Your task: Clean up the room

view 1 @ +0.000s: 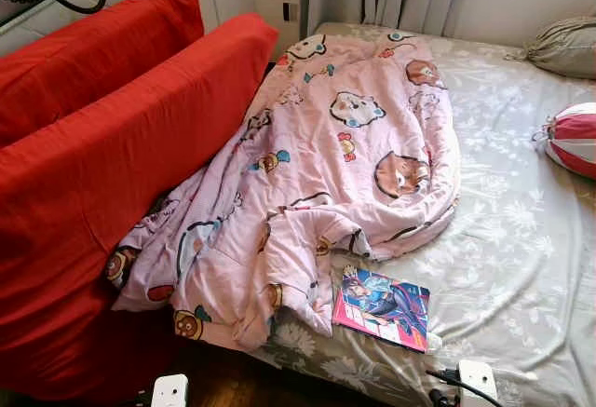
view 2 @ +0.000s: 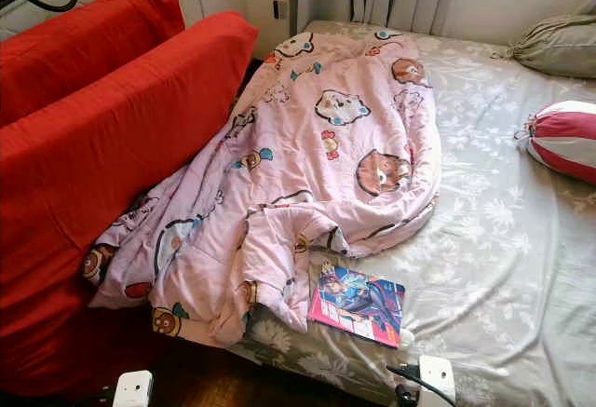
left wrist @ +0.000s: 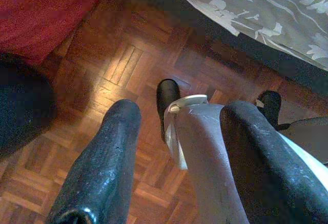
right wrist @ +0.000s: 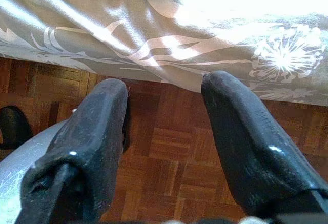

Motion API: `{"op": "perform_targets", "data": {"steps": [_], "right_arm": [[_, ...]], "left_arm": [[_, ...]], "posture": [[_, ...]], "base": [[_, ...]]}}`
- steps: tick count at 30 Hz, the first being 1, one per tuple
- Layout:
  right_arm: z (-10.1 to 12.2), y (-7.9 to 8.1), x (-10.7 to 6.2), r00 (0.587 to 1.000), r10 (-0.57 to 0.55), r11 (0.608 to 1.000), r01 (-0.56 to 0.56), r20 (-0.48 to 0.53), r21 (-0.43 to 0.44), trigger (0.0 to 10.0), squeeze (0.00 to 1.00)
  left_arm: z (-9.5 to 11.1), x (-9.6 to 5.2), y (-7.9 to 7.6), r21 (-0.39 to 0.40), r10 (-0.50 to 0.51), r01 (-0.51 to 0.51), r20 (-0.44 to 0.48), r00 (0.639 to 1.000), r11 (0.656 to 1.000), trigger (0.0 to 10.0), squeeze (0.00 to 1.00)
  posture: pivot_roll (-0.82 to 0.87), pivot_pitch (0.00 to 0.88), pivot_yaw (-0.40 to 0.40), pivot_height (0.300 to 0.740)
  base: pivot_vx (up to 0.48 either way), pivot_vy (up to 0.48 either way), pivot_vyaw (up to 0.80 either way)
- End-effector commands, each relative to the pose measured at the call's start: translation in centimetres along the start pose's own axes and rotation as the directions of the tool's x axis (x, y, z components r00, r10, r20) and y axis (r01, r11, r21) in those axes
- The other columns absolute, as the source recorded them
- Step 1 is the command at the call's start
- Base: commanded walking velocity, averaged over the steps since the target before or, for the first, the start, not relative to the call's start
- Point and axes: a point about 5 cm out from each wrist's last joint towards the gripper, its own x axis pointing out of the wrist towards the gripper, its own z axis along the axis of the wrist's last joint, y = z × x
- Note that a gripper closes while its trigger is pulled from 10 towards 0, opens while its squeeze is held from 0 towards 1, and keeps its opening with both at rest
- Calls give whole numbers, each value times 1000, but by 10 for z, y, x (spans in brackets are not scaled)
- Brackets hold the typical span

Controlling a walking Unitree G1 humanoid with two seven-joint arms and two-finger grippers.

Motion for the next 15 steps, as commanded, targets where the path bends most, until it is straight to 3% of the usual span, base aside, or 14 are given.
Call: {"op": "perform_targets", "data": {"steps": [1,15], "right_arm": [[64,23,12,990,89,980,-106,106,167,10000,0],[61,24,12,989,102,976,-120,108,183,10000,0]], "left_arm": [[32,10,-7,141,32,-32,4,999,989,10000,0],[30,10,-8,152,21,-22,7,1000,988,10000,0]], "posture": [[23,0,58,740],[18,0,64,740]], "base": [[0,0,0],[0,0,0]]}}
